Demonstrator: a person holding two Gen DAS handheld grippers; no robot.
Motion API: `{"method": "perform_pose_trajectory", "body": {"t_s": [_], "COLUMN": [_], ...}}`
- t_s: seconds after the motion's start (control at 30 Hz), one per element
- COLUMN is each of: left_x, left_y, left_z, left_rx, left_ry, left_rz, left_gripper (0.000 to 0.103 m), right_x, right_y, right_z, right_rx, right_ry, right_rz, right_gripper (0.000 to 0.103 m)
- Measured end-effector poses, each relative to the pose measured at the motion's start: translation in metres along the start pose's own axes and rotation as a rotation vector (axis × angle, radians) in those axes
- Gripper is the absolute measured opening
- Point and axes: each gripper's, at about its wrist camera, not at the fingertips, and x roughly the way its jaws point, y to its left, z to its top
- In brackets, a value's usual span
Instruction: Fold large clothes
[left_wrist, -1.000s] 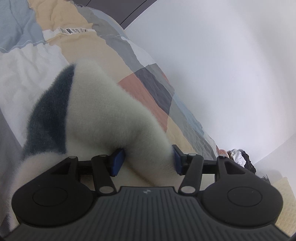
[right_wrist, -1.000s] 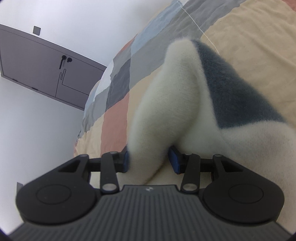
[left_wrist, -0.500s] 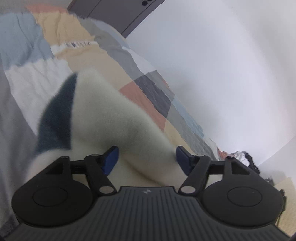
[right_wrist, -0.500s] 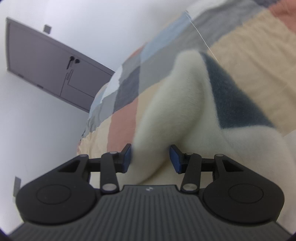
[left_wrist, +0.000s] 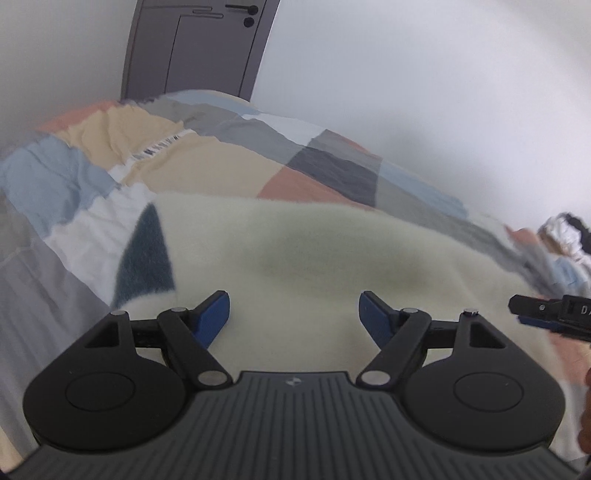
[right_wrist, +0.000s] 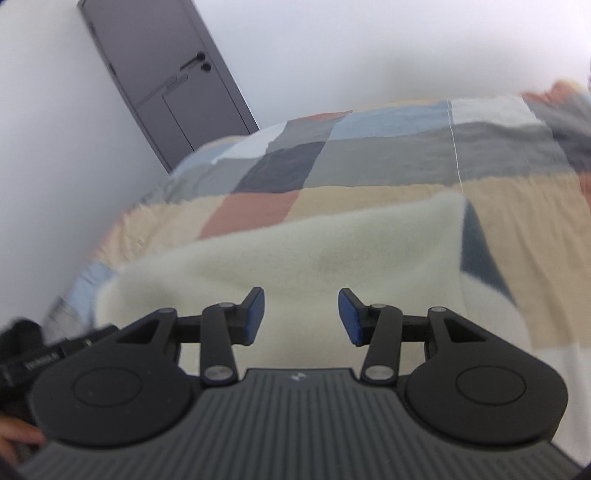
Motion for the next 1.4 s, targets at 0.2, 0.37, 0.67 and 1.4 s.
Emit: {"method": "perform_pose_trajectory", "body": {"t_s": [0.2, 0.37, 0.67, 1.4], "left_x": [0.030, 0.041, 0.007, -0.011], "left_y": [0.003, -0.002, -0.003, 0.053], "left_z": [-0.003, -0.005, -0.005, -0.093], "left_rx": [0.040, 0.087, -0.018, -0.880], "left_ry": [0.026, 0.023, 0.036, 0.280], "left_rz": [0.038, 0.055, 0.004, -0.259], "left_gripper": [0.082, 0.084, 0.085, 0.093], "right_x": [0.040, 0.051, 0.045, -0.008], "right_y": [0.000, -0.003, 0.003, 0.000], "right_z": [-0.005, -0.012, -0.017, -0.043], "right_rx": [-0.082, -0.082, -0.074, 0.032], "right_ry": [0.053, 0.060, 0.057, 0.100], "right_rz": [-0.050, -0.039, -0.055, -0.032], "right_gripper": [0.048, 0.048, 0.048, 0.048]}}
